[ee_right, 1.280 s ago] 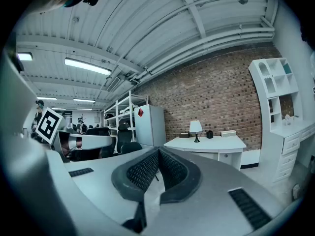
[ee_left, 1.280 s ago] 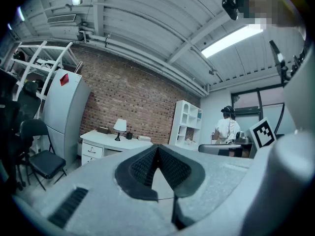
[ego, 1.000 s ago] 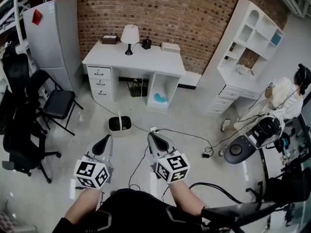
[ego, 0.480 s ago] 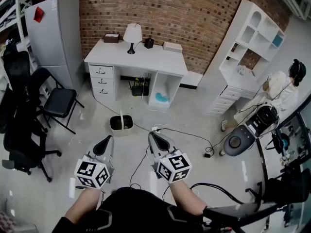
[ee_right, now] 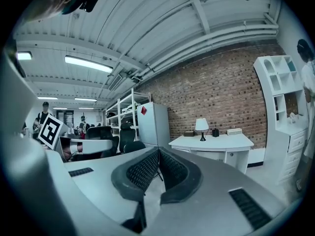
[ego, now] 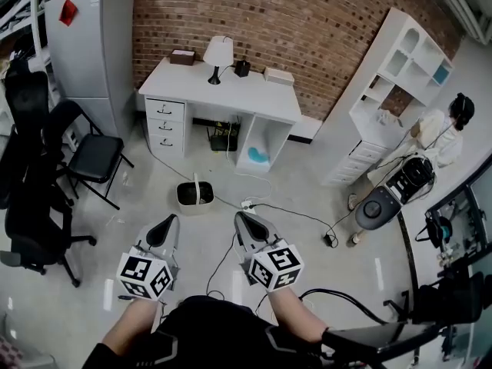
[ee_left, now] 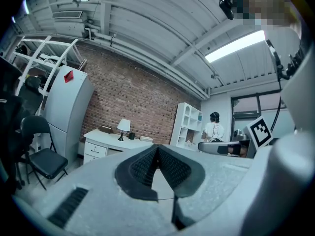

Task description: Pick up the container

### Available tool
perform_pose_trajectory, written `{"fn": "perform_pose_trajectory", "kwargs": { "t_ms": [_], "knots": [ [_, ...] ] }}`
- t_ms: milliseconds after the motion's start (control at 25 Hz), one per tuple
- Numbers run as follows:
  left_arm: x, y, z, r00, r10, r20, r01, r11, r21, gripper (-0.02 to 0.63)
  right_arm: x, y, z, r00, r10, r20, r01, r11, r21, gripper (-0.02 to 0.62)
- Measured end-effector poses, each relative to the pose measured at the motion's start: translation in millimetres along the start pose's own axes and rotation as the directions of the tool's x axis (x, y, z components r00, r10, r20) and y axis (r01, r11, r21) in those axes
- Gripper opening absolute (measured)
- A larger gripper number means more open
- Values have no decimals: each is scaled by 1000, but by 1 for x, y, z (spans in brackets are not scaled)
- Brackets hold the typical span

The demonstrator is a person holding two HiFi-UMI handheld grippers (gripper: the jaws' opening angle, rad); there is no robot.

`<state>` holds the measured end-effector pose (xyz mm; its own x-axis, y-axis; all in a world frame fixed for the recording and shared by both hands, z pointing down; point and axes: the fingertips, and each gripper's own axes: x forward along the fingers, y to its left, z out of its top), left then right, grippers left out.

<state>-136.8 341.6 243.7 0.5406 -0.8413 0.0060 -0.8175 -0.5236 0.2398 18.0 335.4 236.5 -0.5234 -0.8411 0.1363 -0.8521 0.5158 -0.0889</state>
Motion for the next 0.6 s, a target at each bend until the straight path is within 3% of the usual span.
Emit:
{"fn": "perform_pose_trajectory", "kwargs": {
  "t_ms": [160,600],
  "knots": [
    [-11,17,7,999,3,32,-4,1000,24,5,9,11,-1,999,-34,-1,34,999,-16,8],
    [5,42,-4,1000,-26,-10,26,1000,1,6,33,5,-7,998,-61,-14,61,998,4,8]
  ]
}}
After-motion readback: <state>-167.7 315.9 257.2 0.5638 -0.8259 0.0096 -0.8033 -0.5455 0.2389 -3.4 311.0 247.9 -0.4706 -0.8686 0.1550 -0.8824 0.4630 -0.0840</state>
